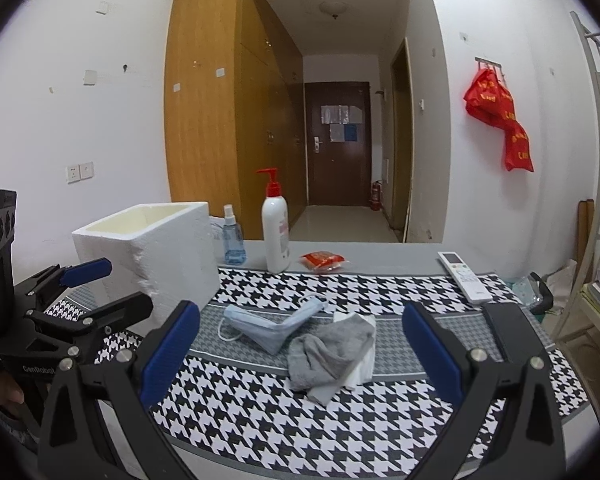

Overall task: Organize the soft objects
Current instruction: 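Move the left tool toward the blue face mask while the right tool approaches the grey cloth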

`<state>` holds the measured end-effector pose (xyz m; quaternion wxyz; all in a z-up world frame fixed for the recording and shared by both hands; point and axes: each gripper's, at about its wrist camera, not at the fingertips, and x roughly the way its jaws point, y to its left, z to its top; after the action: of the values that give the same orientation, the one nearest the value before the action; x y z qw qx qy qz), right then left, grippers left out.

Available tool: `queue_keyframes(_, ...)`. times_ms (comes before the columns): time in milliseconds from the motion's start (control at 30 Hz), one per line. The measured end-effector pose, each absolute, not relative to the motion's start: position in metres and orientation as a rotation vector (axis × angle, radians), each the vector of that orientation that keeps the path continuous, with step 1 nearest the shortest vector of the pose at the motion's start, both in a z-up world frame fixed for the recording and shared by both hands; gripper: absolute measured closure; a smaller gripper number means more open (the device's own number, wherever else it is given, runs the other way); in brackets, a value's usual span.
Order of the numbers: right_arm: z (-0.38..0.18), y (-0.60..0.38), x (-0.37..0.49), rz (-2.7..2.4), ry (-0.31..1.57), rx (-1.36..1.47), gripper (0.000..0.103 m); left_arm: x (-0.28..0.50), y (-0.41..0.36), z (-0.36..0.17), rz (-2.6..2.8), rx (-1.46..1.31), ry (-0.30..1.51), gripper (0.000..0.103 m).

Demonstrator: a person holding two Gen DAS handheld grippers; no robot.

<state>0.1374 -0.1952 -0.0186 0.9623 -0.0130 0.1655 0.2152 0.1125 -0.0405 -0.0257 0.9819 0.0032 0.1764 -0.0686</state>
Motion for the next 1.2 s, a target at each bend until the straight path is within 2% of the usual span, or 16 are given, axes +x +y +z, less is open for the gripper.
queue_keyframes(1200,-0.051,-0.216,0.193,0.441,0.504,-0.003,0.001,0.172,-0.068,-0.058,-0.160,0.058,0.536,0.001)
